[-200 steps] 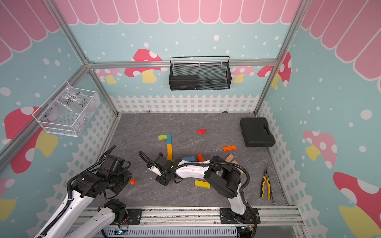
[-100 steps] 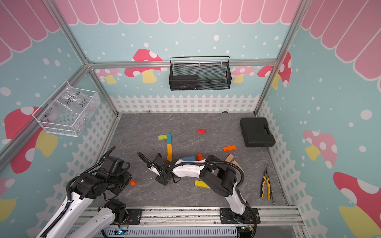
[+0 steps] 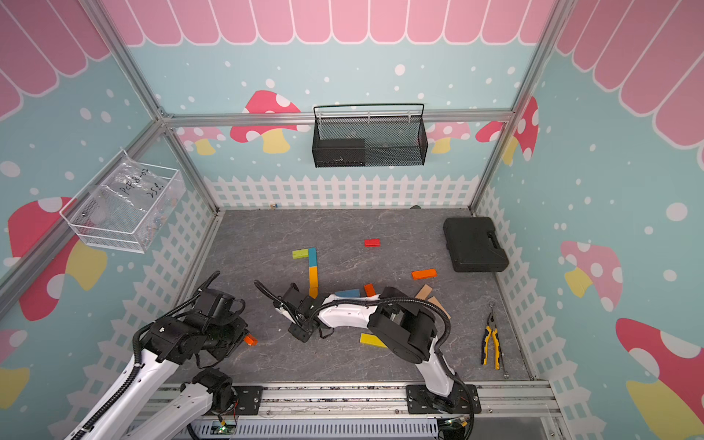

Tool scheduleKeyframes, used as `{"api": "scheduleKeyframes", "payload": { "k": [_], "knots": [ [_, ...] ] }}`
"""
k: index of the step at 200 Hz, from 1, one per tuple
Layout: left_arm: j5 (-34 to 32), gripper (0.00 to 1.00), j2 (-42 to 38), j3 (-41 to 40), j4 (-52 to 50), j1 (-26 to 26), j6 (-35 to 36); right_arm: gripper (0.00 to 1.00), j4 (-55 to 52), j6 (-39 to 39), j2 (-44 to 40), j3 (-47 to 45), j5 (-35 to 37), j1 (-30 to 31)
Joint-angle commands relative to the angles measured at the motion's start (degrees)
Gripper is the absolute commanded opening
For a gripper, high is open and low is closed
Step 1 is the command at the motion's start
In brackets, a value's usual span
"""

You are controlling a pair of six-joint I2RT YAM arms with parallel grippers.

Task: Assemble a giraffe with building blocks
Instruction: Pick up the building block from the center of the board, then assemble the building block at the center of the board.

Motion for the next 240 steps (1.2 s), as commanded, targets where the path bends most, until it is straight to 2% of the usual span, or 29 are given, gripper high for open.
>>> {"api": "scheduleKeyframes", "payload": {
  "k": [1,46,61,98,168,240],
  "knots": [
    [2.29,0.16,2.35,-1.23,3.02,0.23,2.31,0.12,-3.00,6.42,-2.52,-3.26,1.93,0.02],
    [3.78,0.16,9.89,0.20,7.45,-1.71,6.85,0.06,-3.28,21.70,-15.52,-12.56,6.45,-0.39],
    [3.27,0.16,13.03,1.17,9.01,-5.65,7.64,0.03,-3.58,28.15,-19.10,-15.77,6.74,-1.21],
    [2.75,0.16,22.38,3.58,12.75,-12.00,9.84,0.03,-4.47,37.64,-23.03,-21.01,7.56,-4.51],
    [0.30,0.18,36.00,11.12,13.01,-19.79,14.28,0.04,-3.25,40.32,-23.50,-24.60,8.41,-11.57],
    [-0.05,0.17,41.49,14.45,13.02,-21.83,15.13,0.06,-2.11,41.97,-22.67,-25.58,9.23,-14.78]
  ]
}}
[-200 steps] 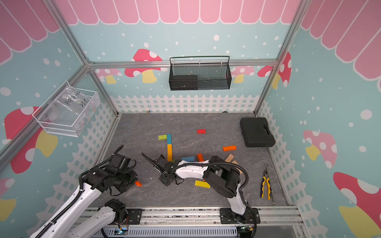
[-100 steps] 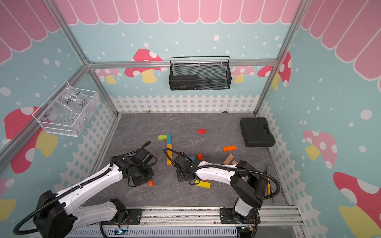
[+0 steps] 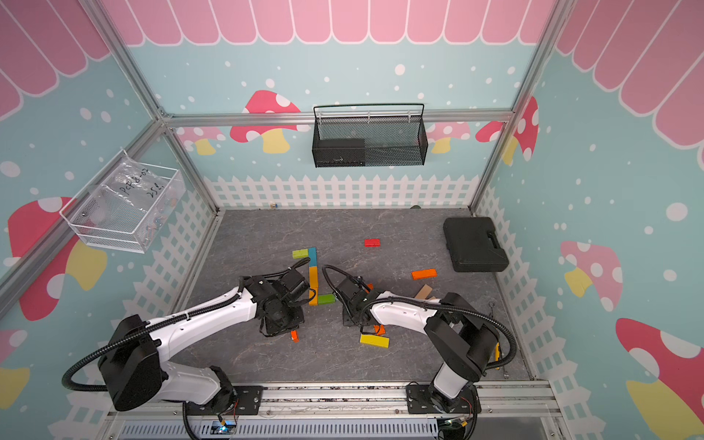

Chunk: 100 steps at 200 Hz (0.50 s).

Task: Assemble a giraffe with building blocks
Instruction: Assemble the building block at the center of the board.

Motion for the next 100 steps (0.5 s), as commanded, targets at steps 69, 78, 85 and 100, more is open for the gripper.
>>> {"api": "scheduleKeyframes", "payload": {
  "k": [69,78,85,100],
  "knots": [
    [-1.59,0.17,1.89,1.43,0.41,-0.96,1.27,0.08,1.38,2.41,2.00,0.53,1.93,-2.67],
    [-1.48,0.17,1.89,1.43,0.44,-0.96,1.31,0.08,1.38,2.18,2.57,0.93,1.77,-2.68],
    [-1.48,0.17,1.89,1.27,0.48,-0.96,1.36,0.08,1.38,2.22,3.06,1.03,1.69,-2.70],
    [-1.48,0.17,1.74,1.03,0.58,-0.96,1.36,0.09,1.45,2.16,3.73,1.15,1.57,-2.72]
  ]
}}
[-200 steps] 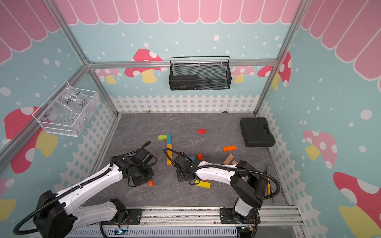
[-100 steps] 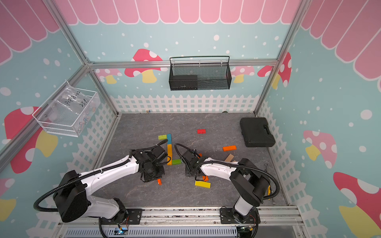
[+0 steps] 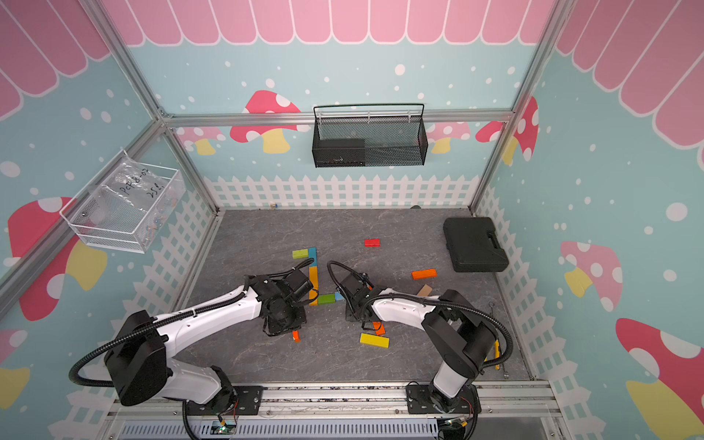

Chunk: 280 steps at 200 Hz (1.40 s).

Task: Assemble a giraffe with building blocks
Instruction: Assemble the building block at the center of the board.

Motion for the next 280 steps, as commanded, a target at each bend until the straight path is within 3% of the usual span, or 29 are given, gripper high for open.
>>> {"api": "scheduleKeyframes", "payload": {
  "k": [1,143,235,280],
  "knots": [
    [-1.26,0.17,0.22,0.55,0.40,-0.33,0.27,0.09,0.02,1.15,1.75,1.05,0.65,-0.13],
    [-0.89,0.17,0.56,-0.09,0.78,-0.39,0.62,0.23,0.03,1.08,3.70,2.70,1.74,-0.64],
    [-0.73,0.17,0.92,0.30,0.78,-0.59,0.82,0.26,0.03,0.40,4.14,3.57,2.03,-0.90],
    [-0.67,0.17,0.91,0.09,0.76,-0.70,0.79,0.33,-0.19,0.18,4.24,3.94,2.31,-0.90]
  ]
}}
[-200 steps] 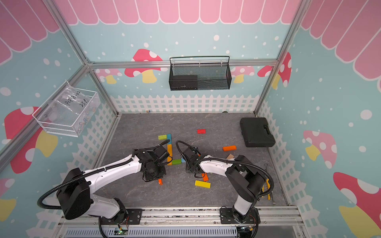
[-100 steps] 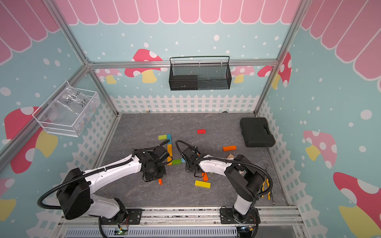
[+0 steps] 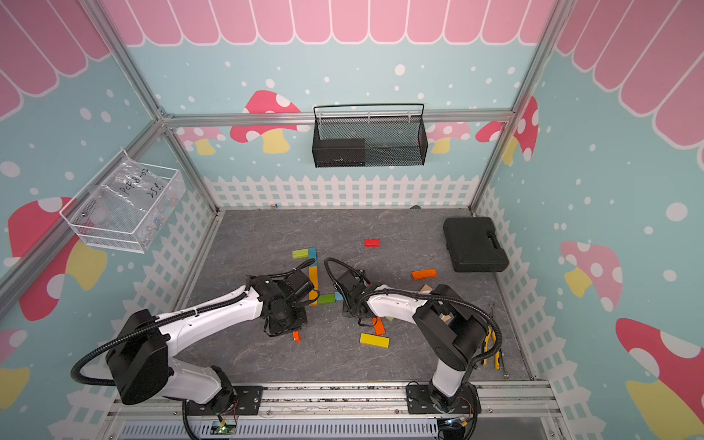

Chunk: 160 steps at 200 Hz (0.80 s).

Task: Assemble a giraffe with building blocks
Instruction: Assemble the building block at the center of the board.

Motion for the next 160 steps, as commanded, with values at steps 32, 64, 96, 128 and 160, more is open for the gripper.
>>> {"api": "scheduleKeyframes", "payload": {
  "k": [32,64,96,128,160],
  "knots": [
    [-0.78,0.17,0.35,0.05,0.59,-0.40,0.53,0.35,-1.49,0.18,1.17,0.98,1.13,-0.31],
    [-0.73,0.17,0.39,0.00,0.62,-0.45,0.62,0.35,-2.18,-0.81,1.48,1.41,1.67,-0.31],
    [-0.71,0.17,0.52,0.18,0.63,-0.48,0.66,0.34,-2.96,-2.83,1.95,1.86,1.80,-0.31],
    [-0.76,0.17,0.79,0.26,0.59,-0.57,0.62,0.34,-3.50,-3.62,2.49,1.96,2.13,-0.31],
    [-0.72,0.17,0.91,0.31,0.61,-0.58,0.71,0.36,-3.77,-3.87,2.31,1.62,2.64,-0.40]
  ]
}}
